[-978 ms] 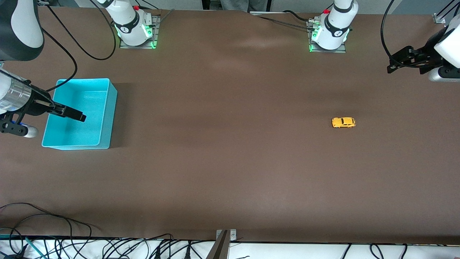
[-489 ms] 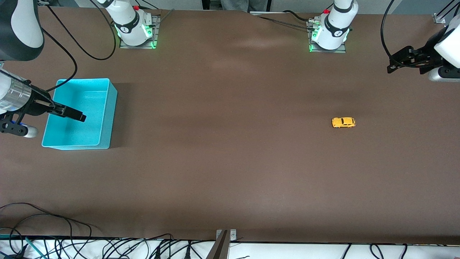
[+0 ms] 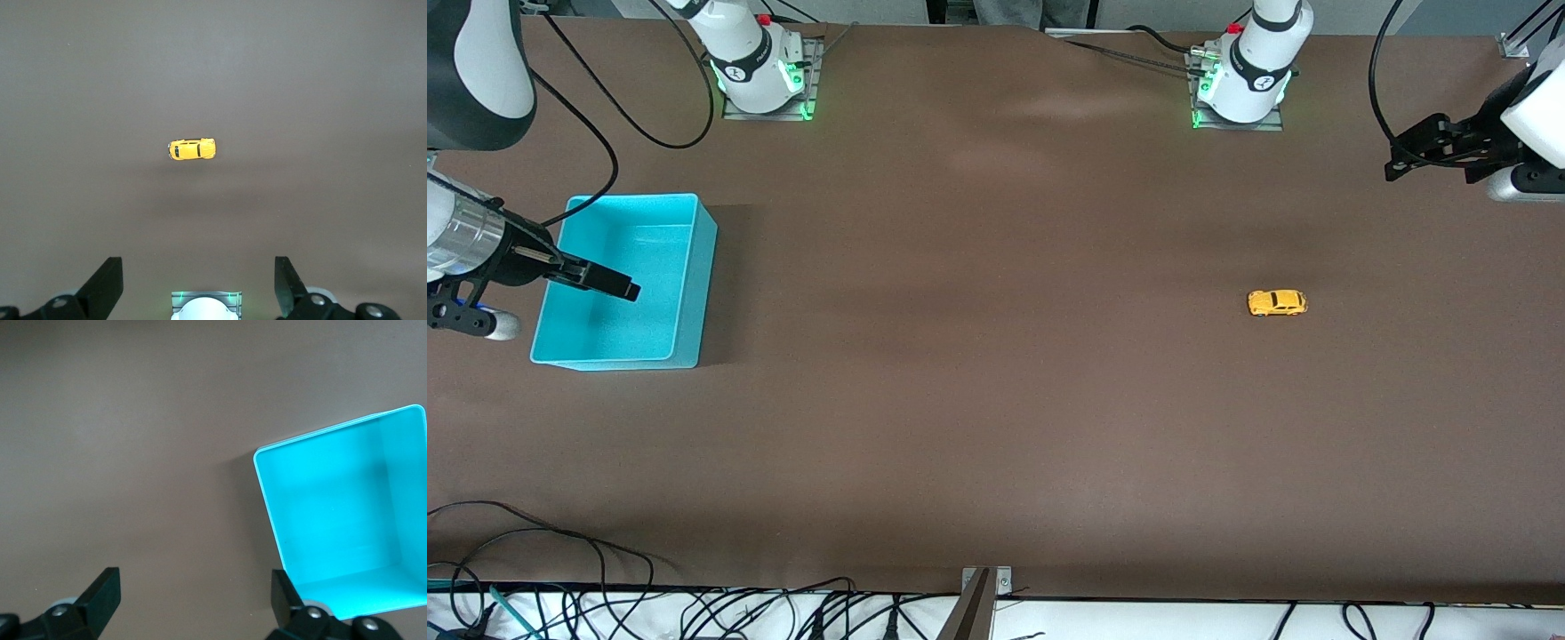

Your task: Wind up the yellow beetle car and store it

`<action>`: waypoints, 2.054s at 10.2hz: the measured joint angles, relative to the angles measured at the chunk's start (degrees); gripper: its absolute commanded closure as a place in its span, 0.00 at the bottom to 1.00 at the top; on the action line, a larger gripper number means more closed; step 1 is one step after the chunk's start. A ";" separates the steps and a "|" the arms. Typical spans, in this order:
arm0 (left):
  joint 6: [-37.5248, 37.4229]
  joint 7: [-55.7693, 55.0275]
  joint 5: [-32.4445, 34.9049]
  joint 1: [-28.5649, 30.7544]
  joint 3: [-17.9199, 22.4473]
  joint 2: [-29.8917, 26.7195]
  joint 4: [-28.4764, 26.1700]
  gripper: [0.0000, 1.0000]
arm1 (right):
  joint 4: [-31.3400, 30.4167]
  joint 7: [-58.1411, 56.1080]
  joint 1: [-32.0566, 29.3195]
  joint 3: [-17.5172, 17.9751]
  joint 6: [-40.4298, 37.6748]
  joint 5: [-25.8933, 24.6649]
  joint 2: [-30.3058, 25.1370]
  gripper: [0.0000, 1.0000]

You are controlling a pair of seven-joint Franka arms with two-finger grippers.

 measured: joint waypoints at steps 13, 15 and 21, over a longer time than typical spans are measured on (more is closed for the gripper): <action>10.71 0.00 0.52 0.50 0.50 0.13 -9.98 0.00 | 0.01 -0.08 0.03 0.03 0.00 -0.01 0.04 0.00; 16.19 0.00 2.09 0.68 0.84 0.13 -14.07 0.00 | 0.01 -0.08 0.02 0.03 0.00 -0.01 0.05 0.00; 29.11 0.04 2.69 2.03 2.49 -0.25 -27.19 0.00 | 0.01 -0.08 0.00 0.02 -0.05 -0.01 0.11 0.00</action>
